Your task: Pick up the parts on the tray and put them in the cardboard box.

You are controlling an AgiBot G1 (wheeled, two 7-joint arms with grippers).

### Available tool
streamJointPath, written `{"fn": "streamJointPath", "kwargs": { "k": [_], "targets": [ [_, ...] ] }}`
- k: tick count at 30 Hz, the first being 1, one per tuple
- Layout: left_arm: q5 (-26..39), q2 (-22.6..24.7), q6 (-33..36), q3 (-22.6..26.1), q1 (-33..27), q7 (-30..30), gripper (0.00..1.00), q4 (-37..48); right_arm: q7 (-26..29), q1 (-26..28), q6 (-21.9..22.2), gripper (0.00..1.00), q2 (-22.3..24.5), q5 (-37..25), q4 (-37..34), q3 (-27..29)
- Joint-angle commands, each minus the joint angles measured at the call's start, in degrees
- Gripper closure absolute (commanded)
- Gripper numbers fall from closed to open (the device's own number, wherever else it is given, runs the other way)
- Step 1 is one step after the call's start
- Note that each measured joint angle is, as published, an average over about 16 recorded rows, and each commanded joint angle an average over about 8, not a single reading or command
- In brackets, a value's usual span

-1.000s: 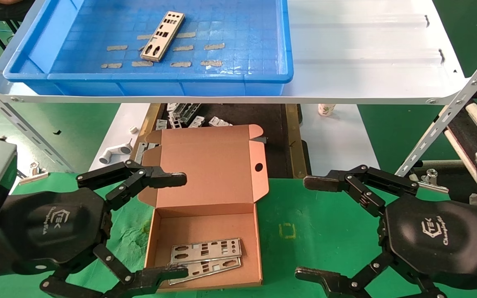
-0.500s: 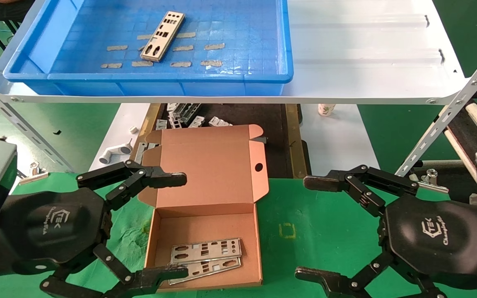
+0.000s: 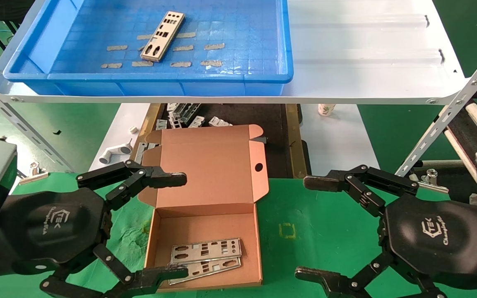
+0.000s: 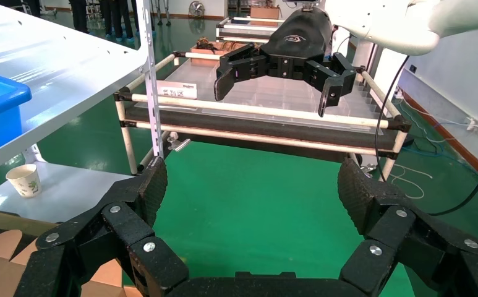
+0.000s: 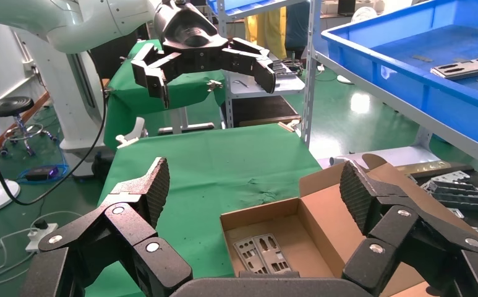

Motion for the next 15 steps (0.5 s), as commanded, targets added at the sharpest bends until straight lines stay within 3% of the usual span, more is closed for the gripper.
{"fn": "streamJointPath", "kwargs": {
  "k": [1,15],
  "targets": [
    [0.0,0.0,0.0,0.0,0.0,0.0,0.00,0.0,0.0,0.0,0.0,0.00,0.0,0.0,0.0,0.0],
    [0.0,0.0,0.0,0.0,0.0,0.0,0.00,0.0,0.0,0.0,0.0,0.00,0.0,0.0,0.0,0.0]
  ]
}}
